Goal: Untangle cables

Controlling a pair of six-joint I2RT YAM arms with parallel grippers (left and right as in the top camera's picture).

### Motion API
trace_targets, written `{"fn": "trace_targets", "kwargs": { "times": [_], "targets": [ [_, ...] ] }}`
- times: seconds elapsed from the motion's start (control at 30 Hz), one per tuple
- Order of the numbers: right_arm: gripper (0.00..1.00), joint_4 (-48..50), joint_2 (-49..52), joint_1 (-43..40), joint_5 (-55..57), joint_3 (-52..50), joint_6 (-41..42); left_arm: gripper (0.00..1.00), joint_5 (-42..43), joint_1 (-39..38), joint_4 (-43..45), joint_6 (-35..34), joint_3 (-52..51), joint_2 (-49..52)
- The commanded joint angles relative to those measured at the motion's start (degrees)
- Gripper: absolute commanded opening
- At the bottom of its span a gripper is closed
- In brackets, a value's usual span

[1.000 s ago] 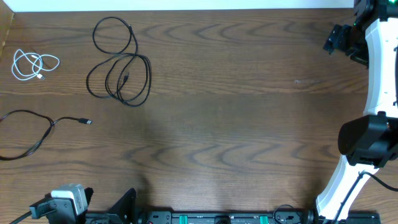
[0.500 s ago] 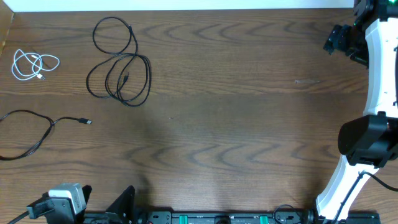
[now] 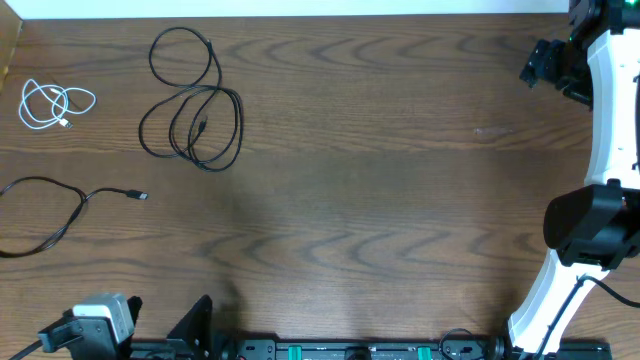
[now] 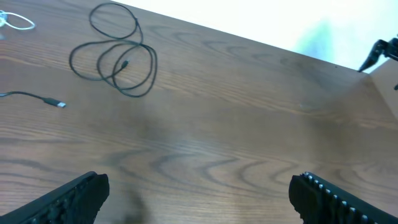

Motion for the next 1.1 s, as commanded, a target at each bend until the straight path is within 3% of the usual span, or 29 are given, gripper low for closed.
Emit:
{"fn": "trace_targets", "kwargs": {
  "times": [0.0,0.17,0.6,0.9,1.07],
  "targets": [
    [0.99,-0.07,0.26,0.26,0.9,0.13,-0.61,0.98,-3.72,-0.09,0.2,0.13,-1.84,-0.04],
    [0.99,-0.04,0.26,0.24,0.9,0.13,-0.61,0.98,-4.35,-0.09,2.91,0.63,-5.75,-0.04],
    [0.99,-0.07,0.26,0.2,0.9,0.13,-0.61,0.98,-4.33,3.72,25.81,10.93,-26.32,-7.69],
    [0.99,-0.07,0.26,0.2,0.9,0.13,-0.61,0.98,-3.85,9.16,42.21,11.8,-42.07,-17.03],
    [0.99,-0.04,0.26,0.2,0.9,0.13,-0.61,0.98,-3.91,12.31,47.1,11.85,-47.52,-19.28]
  ]
}}
